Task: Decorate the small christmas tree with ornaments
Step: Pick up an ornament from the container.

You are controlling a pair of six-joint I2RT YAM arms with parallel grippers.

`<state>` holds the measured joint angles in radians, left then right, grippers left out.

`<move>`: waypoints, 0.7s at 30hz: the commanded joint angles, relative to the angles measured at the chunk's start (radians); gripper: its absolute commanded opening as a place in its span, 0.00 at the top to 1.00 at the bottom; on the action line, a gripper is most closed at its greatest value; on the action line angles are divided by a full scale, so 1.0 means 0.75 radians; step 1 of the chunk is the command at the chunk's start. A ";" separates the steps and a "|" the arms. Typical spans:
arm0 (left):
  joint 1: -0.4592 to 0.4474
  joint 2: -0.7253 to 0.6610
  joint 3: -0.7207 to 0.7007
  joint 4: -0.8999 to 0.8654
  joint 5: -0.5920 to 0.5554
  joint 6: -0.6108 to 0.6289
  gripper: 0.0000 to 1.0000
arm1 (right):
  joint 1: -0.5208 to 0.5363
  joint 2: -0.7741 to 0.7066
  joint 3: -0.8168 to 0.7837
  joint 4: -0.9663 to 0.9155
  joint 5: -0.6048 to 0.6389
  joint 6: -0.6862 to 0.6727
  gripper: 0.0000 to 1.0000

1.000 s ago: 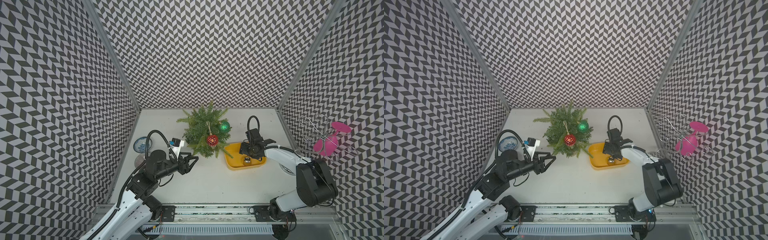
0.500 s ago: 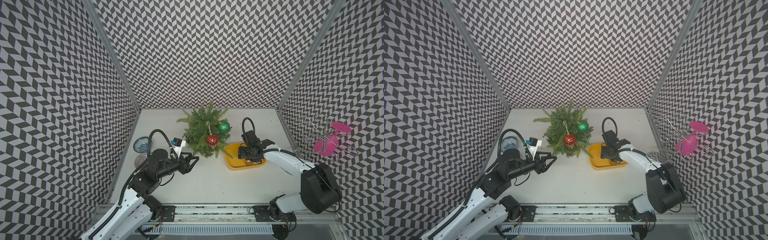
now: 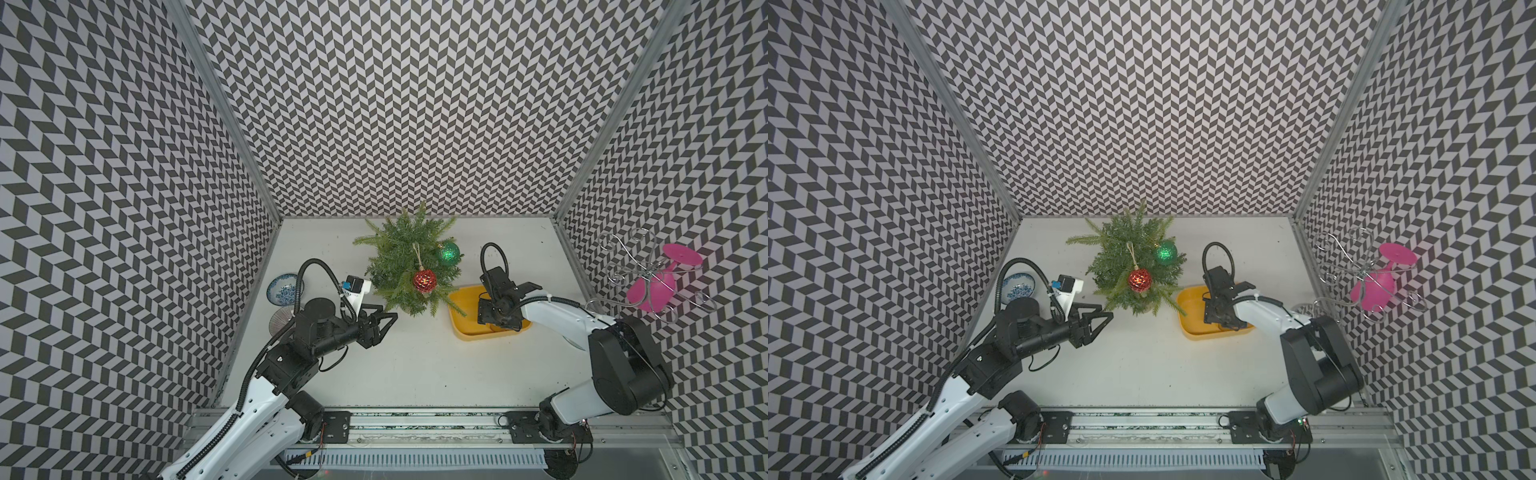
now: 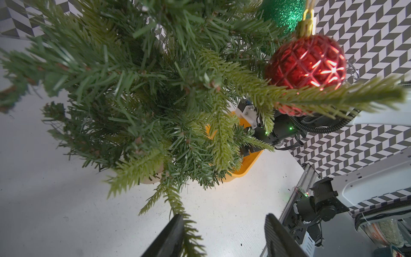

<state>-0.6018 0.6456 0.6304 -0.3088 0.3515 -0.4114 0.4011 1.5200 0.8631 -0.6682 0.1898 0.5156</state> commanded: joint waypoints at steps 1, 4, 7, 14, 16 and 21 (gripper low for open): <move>-0.008 -0.017 0.018 -0.007 -0.016 0.017 0.40 | 0.003 -0.002 -0.023 0.037 0.008 0.009 0.23; -0.007 -0.019 0.013 -0.002 -0.015 0.012 0.40 | 0.002 -0.010 -0.030 0.035 0.005 0.010 0.25; -0.007 -0.024 0.010 -0.002 -0.014 0.009 0.40 | 0.003 -0.022 -0.038 0.038 0.006 0.010 0.28; -0.008 -0.041 0.004 -0.003 -0.017 0.002 0.40 | 0.003 -0.057 -0.038 0.037 0.007 0.012 0.35; -0.008 -0.049 0.008 -0.005 -0.016 0.000 0.40 | 0.002 -0.070 -0.032 0.031 0.009 0.016 0.35; -0.007 -0.056 0.019 -0.010 -0.026 0.000 0.40 | 0.003 -0.124 -0.007 0.012 0.004 0.019 0.36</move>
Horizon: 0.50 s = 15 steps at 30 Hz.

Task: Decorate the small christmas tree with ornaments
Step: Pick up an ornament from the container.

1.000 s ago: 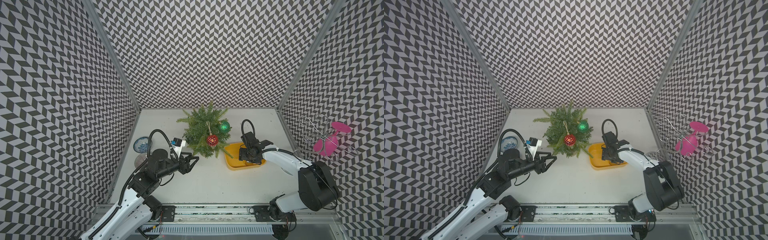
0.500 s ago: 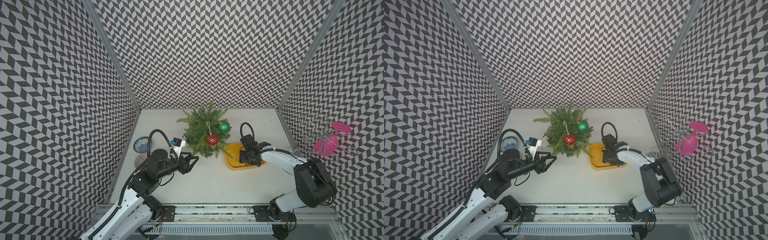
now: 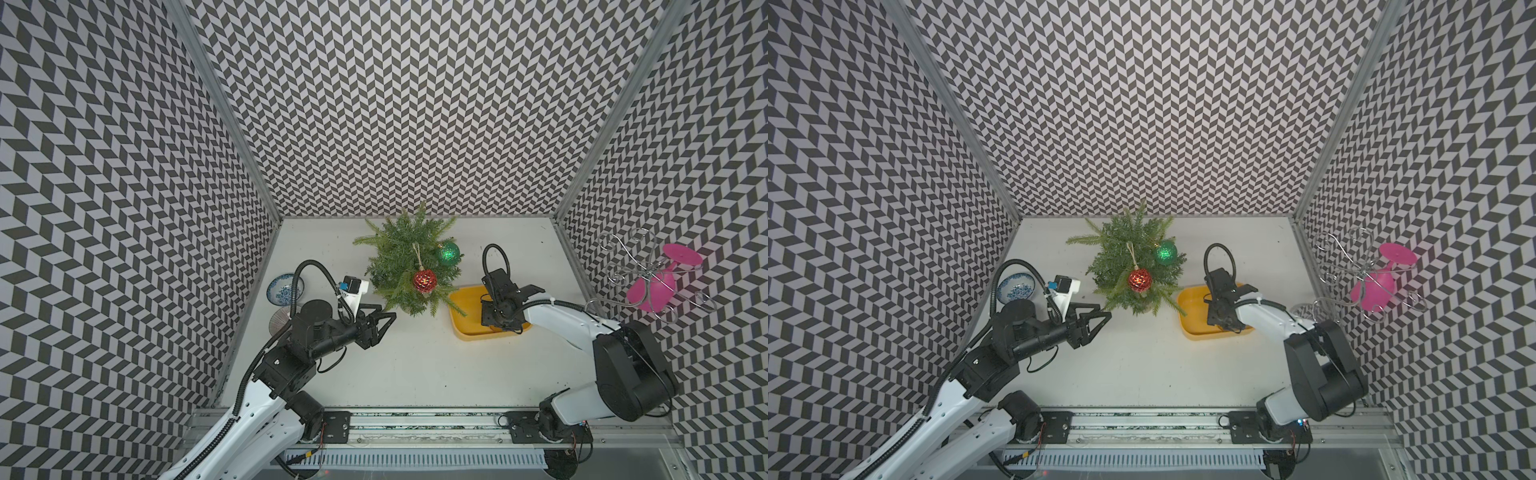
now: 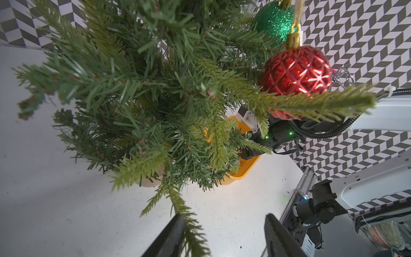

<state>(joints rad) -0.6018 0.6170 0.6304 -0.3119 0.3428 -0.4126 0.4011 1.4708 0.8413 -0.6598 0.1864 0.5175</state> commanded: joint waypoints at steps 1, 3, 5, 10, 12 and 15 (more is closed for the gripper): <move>-0.007 -0.016 0.023 -0.006 -0.015 0.004 0.40 | 0.003 -0.075 0.032 -0.005 0.005 0.017 0.36; -0.008 -0.015 0.031 -0.006 -0.019 0.004 0.40 | 0.003 -0.108 0.056 -0.021 0.001 0.018 0.36; -0.006 -0.014 0.049 -0.003 -0.024 0.002 0.40 | 0.001 -0.147 0.091 -0.046 -0.009 0.018 0.36; -0.006 -0.007 0.111 0.001 -0.047 0.000 0.40 | -0.013 -0.269 0.184 -0.089 -0.085 0.013 0.36; -0.006 0.005 0.136 0.006 -0.055 -0.002 0.40 | -0.021 -0.314 0.219 -0.101 -0.116 0.009 0.36; -0.006 0.036 0.172 0.016 -0.057 -0.006 0.40 | -0.028 -0.374 0.279 -0.121 -0.142 0.001 0.36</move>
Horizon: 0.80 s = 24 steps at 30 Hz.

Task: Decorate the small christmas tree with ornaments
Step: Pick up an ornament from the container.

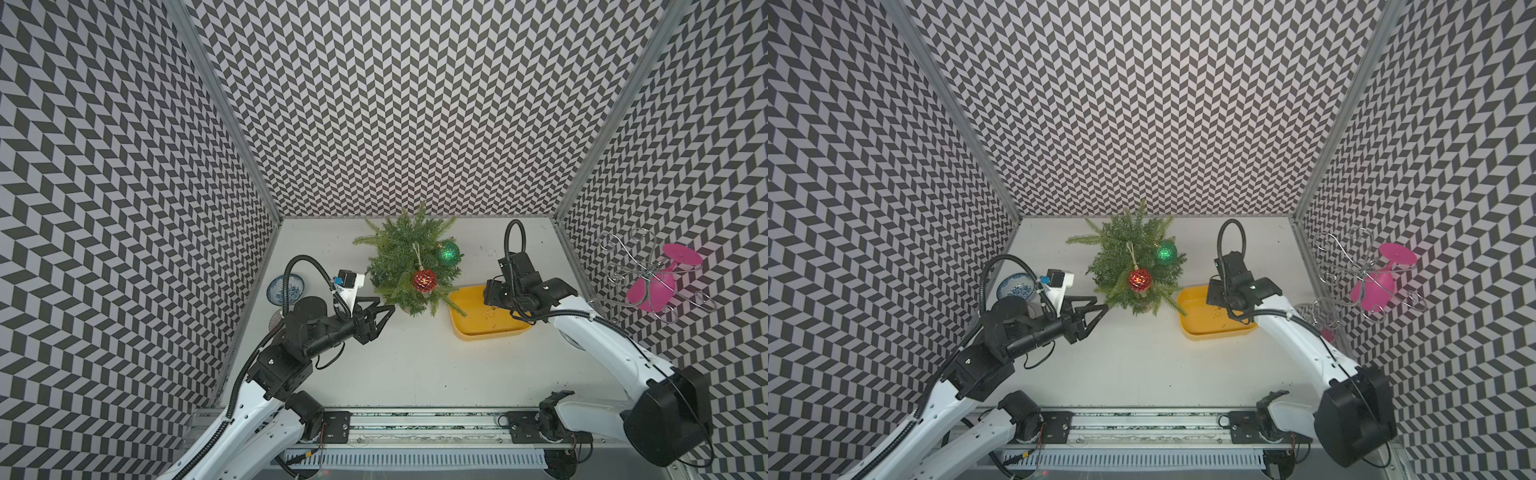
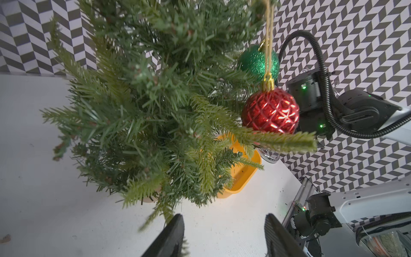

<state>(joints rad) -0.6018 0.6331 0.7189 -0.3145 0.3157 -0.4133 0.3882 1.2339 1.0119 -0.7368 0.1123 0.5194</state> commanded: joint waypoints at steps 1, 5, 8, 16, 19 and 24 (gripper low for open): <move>-0.005 0.022 0.065 0.024 -0.021 -0.008 0.40 | -0.010 -0.076 0.072 -0.022 -0.046 -0.005 0.36; -0.005 0.040 0.102 0.052 -0.031 -0.017 0.40 | -0.010 -0.162 0.125 -0.008 -0.056 -0.015 0.36; -0.002 0.047 0.124 0.079 -0.037 -0.027 0.40 | -0.010 -0.189 0.205 -0.024 -0.079 -0.041 0.36; 0.020 0.098 0.205 0.086 -0.039 -0.036 0.42 | -0.010 -0.189 0.390 -0.045 -0.166 -0.088 0.36; 0.058 0.095 0.242 0.080 -0.032 -0.043 0.47 | -0.007 -0.171 0.475 -0.041 -0.223 -0.103 0.37; 0.151 0.113 0.300 0.057 0.022 -0.035 0.54 | 0.024 -0.121 0.614 -0.040 -0.299 -0.116 0.38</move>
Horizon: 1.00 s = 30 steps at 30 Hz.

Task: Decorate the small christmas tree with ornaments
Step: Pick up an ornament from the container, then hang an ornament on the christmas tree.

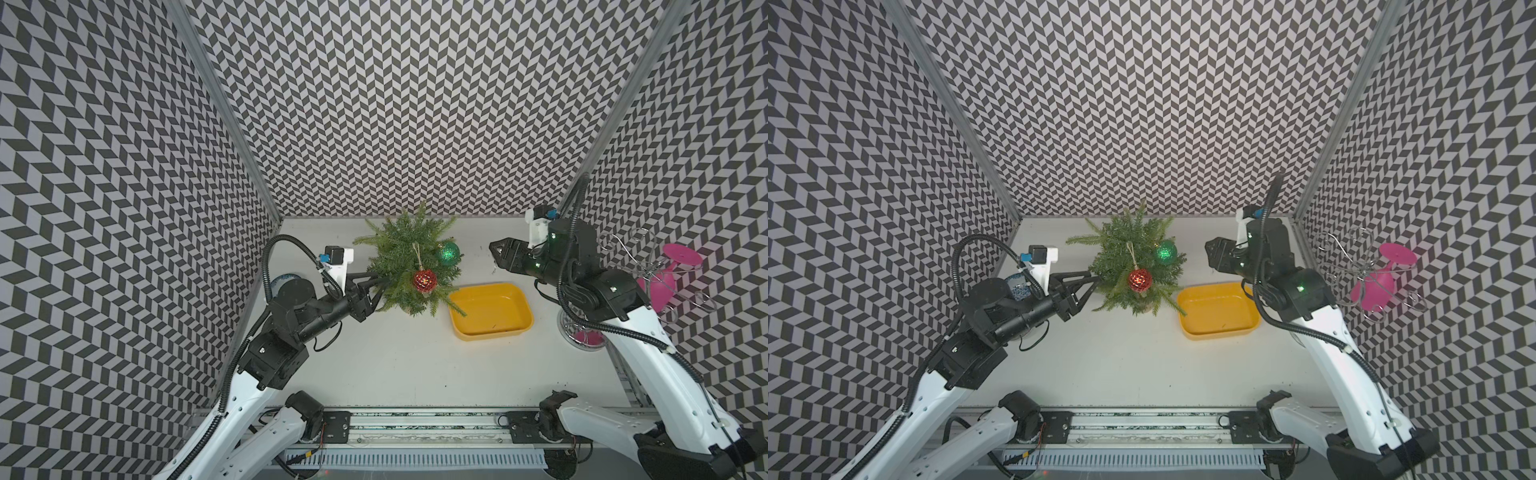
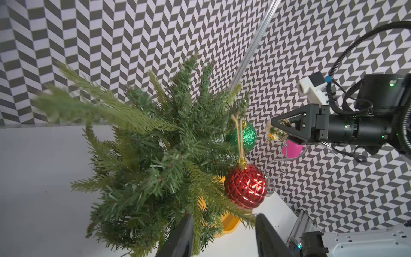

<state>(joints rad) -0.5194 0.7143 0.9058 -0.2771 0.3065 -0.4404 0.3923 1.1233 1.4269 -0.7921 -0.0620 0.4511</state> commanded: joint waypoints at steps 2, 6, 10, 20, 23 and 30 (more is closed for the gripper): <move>0.073 0.011 0.060 0.006 0.047 -0.007 0.54 | 0.038 0.045 0.108 0.039 -0.096 -0.025 0.38; 0.091 -0.005 0.072 0.004 0.001 -0.016 0.54 | 0.087 0.088 0.201 0.043 -0.131 -0.027 0.38; 0.130 -0.006 0.094 0.005 -0.028 -0.045 0.55 | 0.146 0.139 0.304 0.053 -0.156 -0.030 0.38; 0.191 0.088 0.216 0.028 -0.033 -0.069 0.61 | 0.329 0.330 0.592 0.102 -0.198 -0.017 0.38; 0.207 0.087 0.225 0.023 -0.061 -0.078 0.63 | 0.374 0.388 0.679 0.106 -0.204 -0.015 0.38; 0.244 0.095 0.239 0.030 -0.079 -0.096 0.65 | 0.442 0.513 0.843 0.120 -0.233 -0.010 0.38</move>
<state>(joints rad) -0.3489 0.7856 1.0481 -0.2703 0.2642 -0.4950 0.7094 1.4849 2.0209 -0.7574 -0.2188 0.4412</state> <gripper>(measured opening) 0.356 0.620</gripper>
